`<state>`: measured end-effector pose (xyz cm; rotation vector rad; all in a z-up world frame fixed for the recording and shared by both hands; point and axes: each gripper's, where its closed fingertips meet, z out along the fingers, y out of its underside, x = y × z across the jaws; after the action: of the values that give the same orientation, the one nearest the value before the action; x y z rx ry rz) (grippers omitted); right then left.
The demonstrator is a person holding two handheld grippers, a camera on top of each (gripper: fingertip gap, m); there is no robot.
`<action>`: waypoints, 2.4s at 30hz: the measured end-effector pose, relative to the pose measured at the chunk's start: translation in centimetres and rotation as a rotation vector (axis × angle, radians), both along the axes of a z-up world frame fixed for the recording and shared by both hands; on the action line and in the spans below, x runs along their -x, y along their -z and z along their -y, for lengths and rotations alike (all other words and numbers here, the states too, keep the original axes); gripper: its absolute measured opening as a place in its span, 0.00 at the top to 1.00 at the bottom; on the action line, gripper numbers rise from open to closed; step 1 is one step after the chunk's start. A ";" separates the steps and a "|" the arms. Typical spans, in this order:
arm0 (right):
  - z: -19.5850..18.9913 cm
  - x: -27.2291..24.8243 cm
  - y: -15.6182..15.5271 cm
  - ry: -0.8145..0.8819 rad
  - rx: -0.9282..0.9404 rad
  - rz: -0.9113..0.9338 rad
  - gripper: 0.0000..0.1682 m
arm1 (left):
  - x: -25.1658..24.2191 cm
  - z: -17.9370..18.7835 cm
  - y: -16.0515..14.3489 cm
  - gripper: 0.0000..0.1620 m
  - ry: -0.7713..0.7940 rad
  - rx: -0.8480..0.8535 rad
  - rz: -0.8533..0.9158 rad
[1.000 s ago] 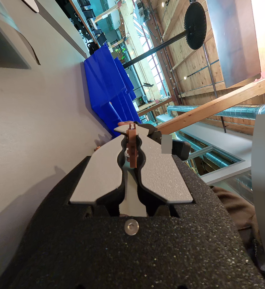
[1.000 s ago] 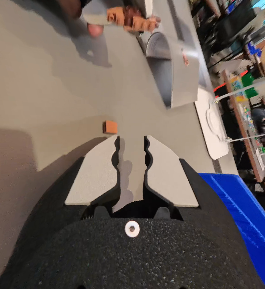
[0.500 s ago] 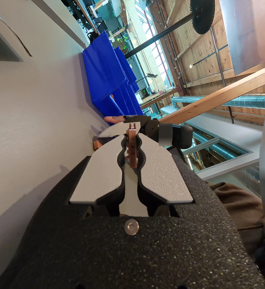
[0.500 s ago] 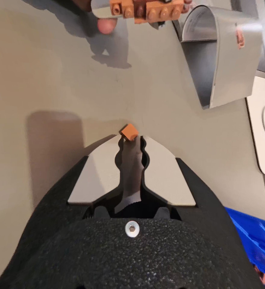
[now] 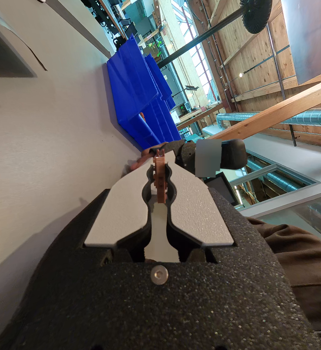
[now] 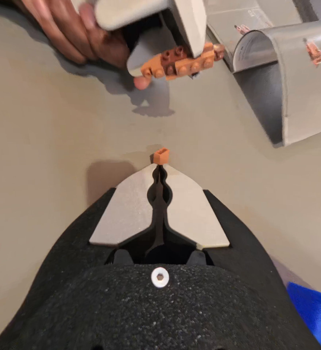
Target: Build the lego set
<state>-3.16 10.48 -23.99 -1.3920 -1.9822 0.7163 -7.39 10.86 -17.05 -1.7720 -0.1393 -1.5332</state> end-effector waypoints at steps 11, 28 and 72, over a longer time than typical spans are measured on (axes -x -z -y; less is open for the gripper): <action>1.9 -0.4 -0.7 -0.123 0.059 -0.051 0.89 | 0.6 -0.2 0.3 0.93 -0.015 -0.004 -0.041; 0.6 1.8 -5.7 -0.058 -0.281 -0.287 0.85 | 0.8 -0.4 0.8 0.93 -0.049 -0.034 -0.154; 1.9 -1.6 -2.6 0.106 -0.138 -0.183 0.75 | 1.5 -0.7 1.2 0.93 -0.077 -0.037 -0.209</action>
<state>-1.57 8.57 -21.42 -1.2915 -1.7676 0.6235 -8.93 11.56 -18.20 -1.8625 -0.0744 -1.2797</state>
